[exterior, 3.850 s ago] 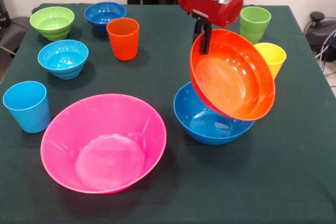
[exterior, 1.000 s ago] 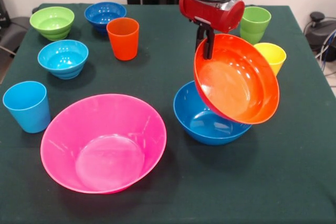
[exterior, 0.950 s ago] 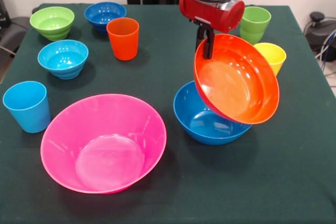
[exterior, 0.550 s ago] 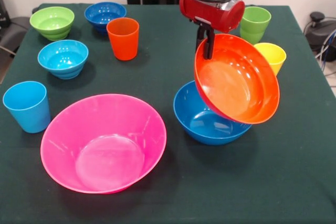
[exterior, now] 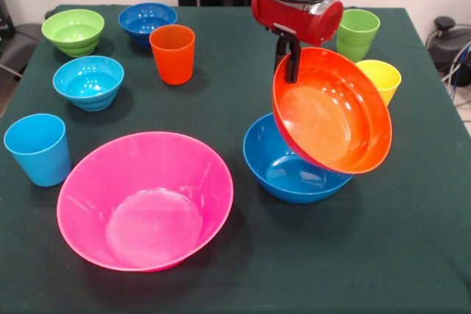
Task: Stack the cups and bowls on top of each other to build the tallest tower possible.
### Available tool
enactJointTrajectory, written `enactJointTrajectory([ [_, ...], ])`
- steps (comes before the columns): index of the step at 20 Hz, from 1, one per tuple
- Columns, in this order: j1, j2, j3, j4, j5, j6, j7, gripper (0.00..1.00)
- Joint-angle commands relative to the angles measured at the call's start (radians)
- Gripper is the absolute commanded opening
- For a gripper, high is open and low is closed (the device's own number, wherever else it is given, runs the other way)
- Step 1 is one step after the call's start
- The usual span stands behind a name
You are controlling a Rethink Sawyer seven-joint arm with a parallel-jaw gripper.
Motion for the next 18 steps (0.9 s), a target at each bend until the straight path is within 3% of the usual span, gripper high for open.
enactJointTrajectory([
  [1, -0.010, 0.032, 0.093, 0.019, -0.081, -0.005, -0.015, 0.00],
  [6, -0.020, 0.031, 0.103, 0.023, -0.079, -0.008, -0.019, 0.00],
  [7, -0.021, 0.031, 0.105, 0.023, -0.080, -0.007, -0.020, 1.00],
  [16, -0.024, 0.030, 0.110, 0.026, -0.080, -0.006, -0.021, 1.00],
  [18, 0.003, 0.030, 0.077, 0.012, -0.088, -0.035, 0.006, 1.00],
])
